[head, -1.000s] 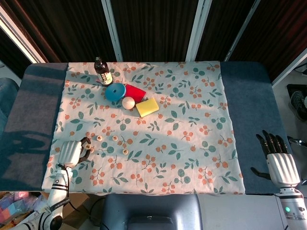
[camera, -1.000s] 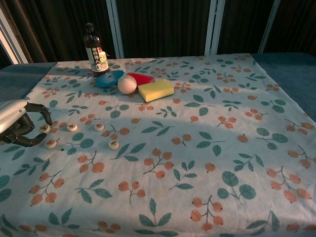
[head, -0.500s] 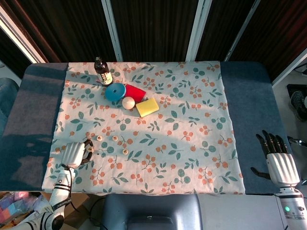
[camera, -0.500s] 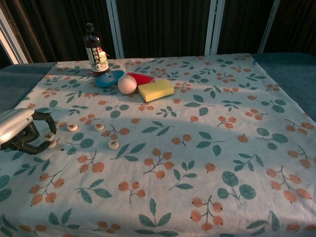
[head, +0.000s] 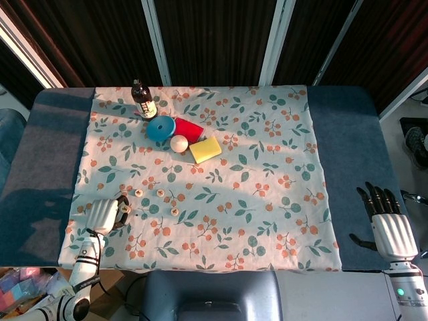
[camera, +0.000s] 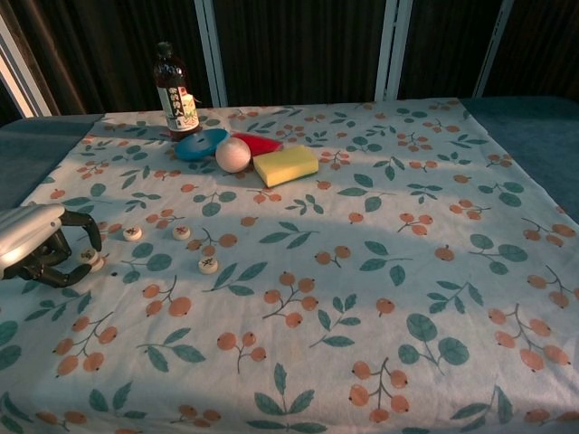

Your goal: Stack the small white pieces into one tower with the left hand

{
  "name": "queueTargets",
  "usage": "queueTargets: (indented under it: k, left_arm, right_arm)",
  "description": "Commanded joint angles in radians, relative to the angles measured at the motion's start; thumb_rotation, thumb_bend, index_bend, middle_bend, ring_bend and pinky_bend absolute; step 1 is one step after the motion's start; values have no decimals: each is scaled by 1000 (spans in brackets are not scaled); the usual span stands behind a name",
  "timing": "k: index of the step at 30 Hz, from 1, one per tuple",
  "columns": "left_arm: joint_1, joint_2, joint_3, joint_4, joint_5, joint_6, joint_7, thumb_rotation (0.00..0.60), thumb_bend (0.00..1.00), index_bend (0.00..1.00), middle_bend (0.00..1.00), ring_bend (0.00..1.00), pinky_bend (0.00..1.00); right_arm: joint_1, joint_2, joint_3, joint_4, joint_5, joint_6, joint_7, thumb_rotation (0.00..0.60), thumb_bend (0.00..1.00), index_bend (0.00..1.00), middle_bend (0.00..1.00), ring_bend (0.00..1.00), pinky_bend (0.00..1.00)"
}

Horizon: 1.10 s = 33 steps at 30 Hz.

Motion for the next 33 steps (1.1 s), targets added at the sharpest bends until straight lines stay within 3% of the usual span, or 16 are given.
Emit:
queueTargets:
  k: [1, 16, 26, 33]
  left_arm:
    - [-1, 0, 1, 1, -1, -2, 1, 600, 404, 467, 1000, 1000, 1000]
    - [-2, 8, 8, -11, 1, 6, -6, 600, 401, 394, 1000, 1000, 1000]
    - [16, 33, 46, -116, 85, 89, -7, 600, 399, 396, 1000, 1000, 1000]
    - [-12, -13, 35, -115, 63, 40, 9, 600, 401, 394, 1000, 1000, 1000]
  right_arm:
    - [0, 0, -1, 0, -1, -1, 0, 600, 156, 0, 0, 0, 0]
    - [-1, 1, -1, 0, -2, 2, 3, 600, 157, 0, 0, 0, 0]
    - [1, 1, -3, -1, -7, 0, 4, 600, 156, 0, 0, 0, 0]
    - [3, 2, -6, -1, -10, -5, 6, 600, 156, 0, 0, 0, 0]
